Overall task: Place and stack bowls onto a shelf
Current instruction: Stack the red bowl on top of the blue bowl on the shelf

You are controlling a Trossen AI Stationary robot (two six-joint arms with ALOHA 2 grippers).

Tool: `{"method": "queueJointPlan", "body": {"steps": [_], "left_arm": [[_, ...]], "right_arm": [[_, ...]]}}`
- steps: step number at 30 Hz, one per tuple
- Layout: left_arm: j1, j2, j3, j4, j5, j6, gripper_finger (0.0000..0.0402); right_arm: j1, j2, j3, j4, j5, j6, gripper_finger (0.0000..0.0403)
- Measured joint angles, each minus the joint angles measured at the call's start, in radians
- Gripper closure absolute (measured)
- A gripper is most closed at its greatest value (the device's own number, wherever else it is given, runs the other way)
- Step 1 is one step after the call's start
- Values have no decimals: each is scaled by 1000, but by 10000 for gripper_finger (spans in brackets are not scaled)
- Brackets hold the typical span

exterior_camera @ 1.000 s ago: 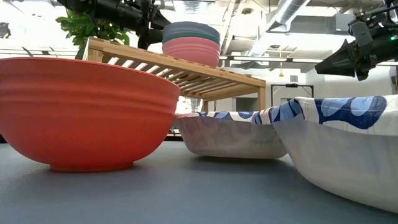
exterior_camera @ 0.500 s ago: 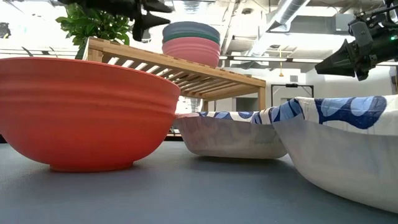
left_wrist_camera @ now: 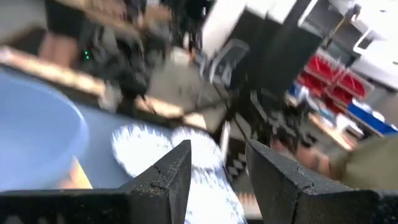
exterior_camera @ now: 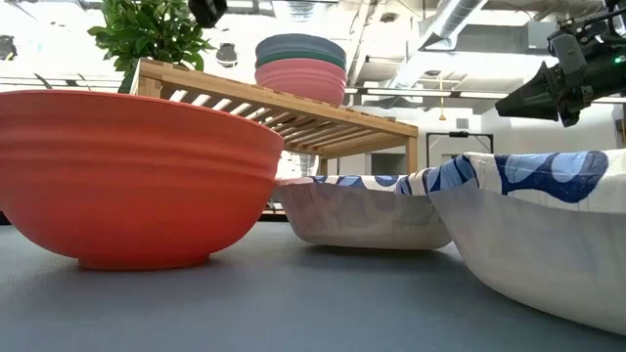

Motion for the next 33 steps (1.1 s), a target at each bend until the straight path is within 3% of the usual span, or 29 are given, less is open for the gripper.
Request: {"method": "queueJointPlan", "body": {"steps": [8, 18, 25, 33], "left_arm": [[-310, 6, -1, -263, -269, -100, 265], [-630, 6, -1, -307, -560, -324, 265], [-751, 35, -1, -300, -737, -352, 265], [-774, 188, -1, -45, -736, -319, 265]], "right_arm": [[0, 0, 0, 0, -1, 0, 259], [0, 0, 0, -1, 0, 0, 259], [0, 0, 0, -4, 0, 0, 259], [0, 0, 0, -4, 0, 0, 259]]}}
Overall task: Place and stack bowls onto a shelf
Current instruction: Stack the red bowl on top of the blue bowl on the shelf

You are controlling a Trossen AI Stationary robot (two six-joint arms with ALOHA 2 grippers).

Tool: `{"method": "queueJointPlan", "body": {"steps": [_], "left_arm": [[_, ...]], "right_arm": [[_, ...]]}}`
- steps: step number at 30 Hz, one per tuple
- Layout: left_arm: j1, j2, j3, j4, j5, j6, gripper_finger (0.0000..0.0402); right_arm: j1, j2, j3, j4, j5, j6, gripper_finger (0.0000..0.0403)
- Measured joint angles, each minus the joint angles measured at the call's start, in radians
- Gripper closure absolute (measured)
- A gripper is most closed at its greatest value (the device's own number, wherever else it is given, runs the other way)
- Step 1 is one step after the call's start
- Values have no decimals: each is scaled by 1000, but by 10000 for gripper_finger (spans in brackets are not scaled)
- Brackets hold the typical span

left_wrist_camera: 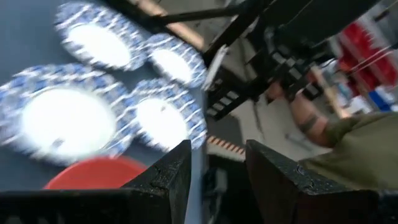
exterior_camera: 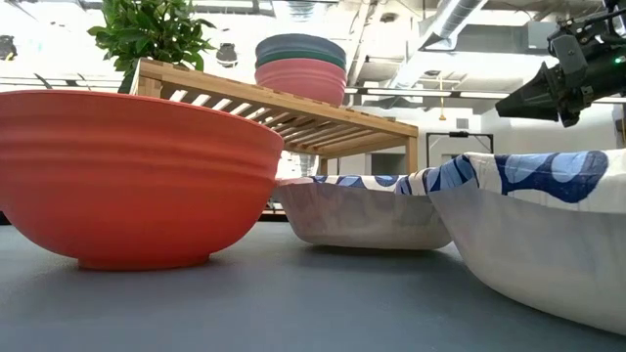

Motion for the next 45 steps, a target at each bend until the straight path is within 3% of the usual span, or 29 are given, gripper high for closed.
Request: {"method": "queueJointPlan", "body": {"steps": [6, 14, 24, 35, 45], "left_arm": [[5, 121, 0, 222, -33, 53, 265], [18, 196, 2, 338, 60, 4, 265], [5, 195, 120, 338, 54, 167, 265], [39, 196, 174, 109, 6, 281, 263], [41, 195, 176, 129, 27, 361, 211]], "right_arm": [[0, 0, 0, 0, 0, 0, 259], [0, 0, 0, 0, -1, 0, 259], [0, 0, 0, 0, -4, 0, 259], [0, 0, 0, 0, -4, 0, 259], [0, 0, 0, 0, -4, 0, 259]]}}
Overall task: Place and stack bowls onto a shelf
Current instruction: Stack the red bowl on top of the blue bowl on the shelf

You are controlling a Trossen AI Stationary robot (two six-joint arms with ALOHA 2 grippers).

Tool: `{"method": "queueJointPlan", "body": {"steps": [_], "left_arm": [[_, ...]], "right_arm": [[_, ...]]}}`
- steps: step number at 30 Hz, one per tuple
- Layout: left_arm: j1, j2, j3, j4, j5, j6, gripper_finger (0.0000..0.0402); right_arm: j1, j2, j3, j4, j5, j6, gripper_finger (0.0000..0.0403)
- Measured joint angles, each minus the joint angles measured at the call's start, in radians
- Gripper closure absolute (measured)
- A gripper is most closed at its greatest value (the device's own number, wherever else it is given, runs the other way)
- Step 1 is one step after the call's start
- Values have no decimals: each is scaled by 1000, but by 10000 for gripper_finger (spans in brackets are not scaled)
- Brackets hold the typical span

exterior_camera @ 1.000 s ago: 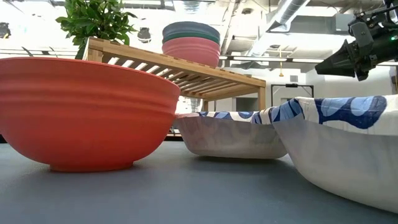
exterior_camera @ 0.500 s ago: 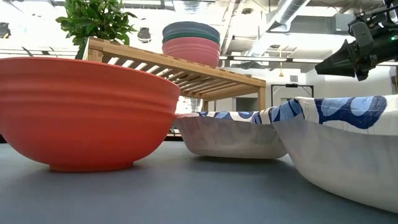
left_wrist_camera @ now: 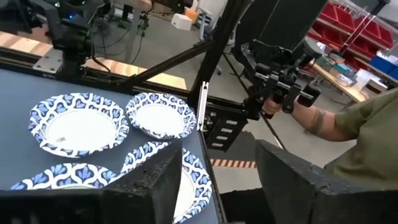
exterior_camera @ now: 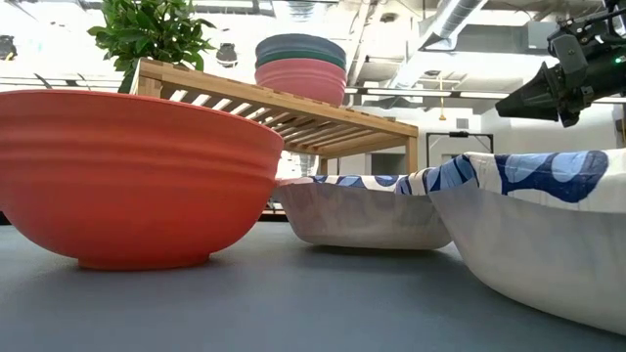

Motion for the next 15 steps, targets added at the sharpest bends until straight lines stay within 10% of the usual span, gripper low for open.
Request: {"method": "queueJointPlan", "body": {"steps": [15], "left_arm": [[42, 35, 0, -110, -20, 36, 177]], "right_arm": [[0, 0, 0, -1, 0, 0, 259]]}}
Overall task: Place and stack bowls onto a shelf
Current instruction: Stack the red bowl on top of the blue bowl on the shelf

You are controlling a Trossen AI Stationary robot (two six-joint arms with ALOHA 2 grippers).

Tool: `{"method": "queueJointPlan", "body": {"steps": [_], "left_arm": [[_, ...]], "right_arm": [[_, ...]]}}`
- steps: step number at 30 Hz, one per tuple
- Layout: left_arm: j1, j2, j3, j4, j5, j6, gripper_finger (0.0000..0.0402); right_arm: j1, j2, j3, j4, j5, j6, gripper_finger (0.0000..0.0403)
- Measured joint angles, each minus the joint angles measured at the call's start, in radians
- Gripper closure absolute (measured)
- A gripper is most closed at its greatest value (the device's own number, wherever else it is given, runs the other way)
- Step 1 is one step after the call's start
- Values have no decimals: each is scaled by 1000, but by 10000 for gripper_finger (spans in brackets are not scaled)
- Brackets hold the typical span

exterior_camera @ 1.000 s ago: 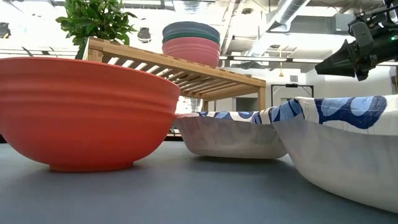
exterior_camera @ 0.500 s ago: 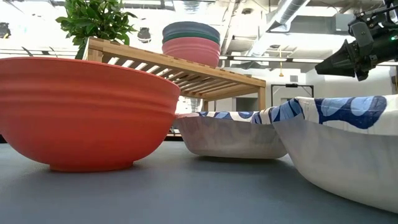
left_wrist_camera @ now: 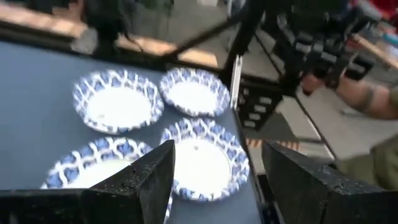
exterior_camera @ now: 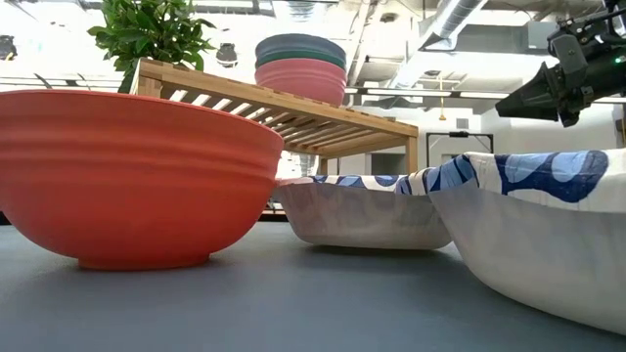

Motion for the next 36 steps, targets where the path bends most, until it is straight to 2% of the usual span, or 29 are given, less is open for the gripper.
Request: {"method": "queueJointPlan", "body": {"steps": [3, 8, 13, 19, 26, 36], "left_arm": [[-8, 53, 52, -95, 100, -72, 177], [-56, 169, 230, -494, 301, -288, 177], [-118, 287, 364, -845, 319, -286, 177], [-150, 356, 375, -816, 328, -205, 177], [-178, 358, 375, -774, 126, -75, 177], [-187, 375, 347, -715, 118, -67, 178]], "right_arm": [[0, 0, 0, -3, 0, 0, 259], [0, 0, 0, -1, 1, 0, 259], [0, 0, 0, -4, 1, 0, 259], [0, 0, 0, -2, 1, 0, 259], [0, 0, 0, -2, 0, 0, 259], [0, 0, 0, -3, 0, 0, 259]]}}
